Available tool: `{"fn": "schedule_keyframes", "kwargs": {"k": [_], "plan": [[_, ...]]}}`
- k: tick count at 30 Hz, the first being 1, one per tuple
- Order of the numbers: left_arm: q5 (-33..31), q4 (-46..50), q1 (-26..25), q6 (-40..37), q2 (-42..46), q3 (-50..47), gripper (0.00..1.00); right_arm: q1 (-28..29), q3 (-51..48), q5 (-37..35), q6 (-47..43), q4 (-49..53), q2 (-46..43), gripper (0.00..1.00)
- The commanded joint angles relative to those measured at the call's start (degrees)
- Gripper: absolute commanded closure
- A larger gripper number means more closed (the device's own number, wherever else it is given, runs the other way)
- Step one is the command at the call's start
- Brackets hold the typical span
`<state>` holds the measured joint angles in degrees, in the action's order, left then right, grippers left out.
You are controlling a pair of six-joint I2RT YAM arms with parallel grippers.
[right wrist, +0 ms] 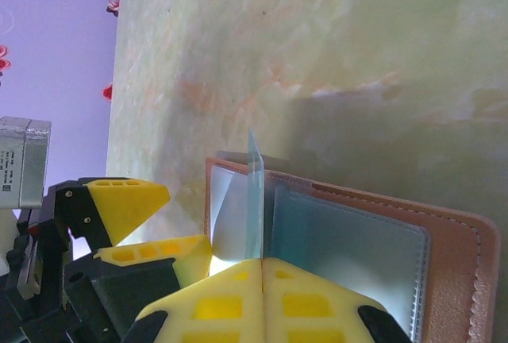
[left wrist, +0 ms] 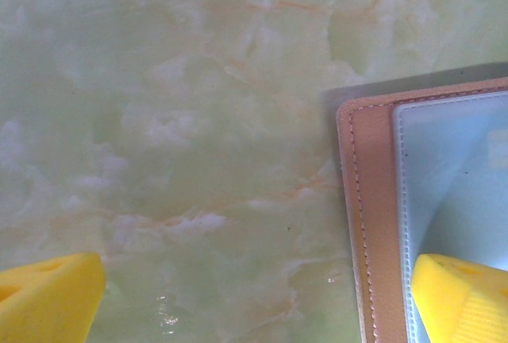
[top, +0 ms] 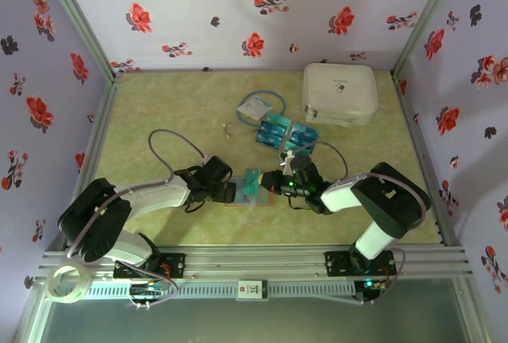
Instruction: Put the credit cards into the card holder
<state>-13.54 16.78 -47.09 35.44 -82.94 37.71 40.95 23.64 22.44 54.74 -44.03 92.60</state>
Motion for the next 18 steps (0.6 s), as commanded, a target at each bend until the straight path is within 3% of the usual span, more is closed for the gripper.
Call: {"fn": "schedule_keyframes", "kwargs": {"k": [1, 18], "plan": [[-1.8, 1.9, -0.6, 0.7, -1.4, -0.9, 0.0, 0.5, -1.0, 0.9, 1.0, -2.3, 0.6, 1.0], [-1.8, 1.8, -0.8, 0.9, -1.1, -1.0, 0.0, 1.4, -2.7, 2.3, 0.8, -2.7, 1.6, 1.0]]}}
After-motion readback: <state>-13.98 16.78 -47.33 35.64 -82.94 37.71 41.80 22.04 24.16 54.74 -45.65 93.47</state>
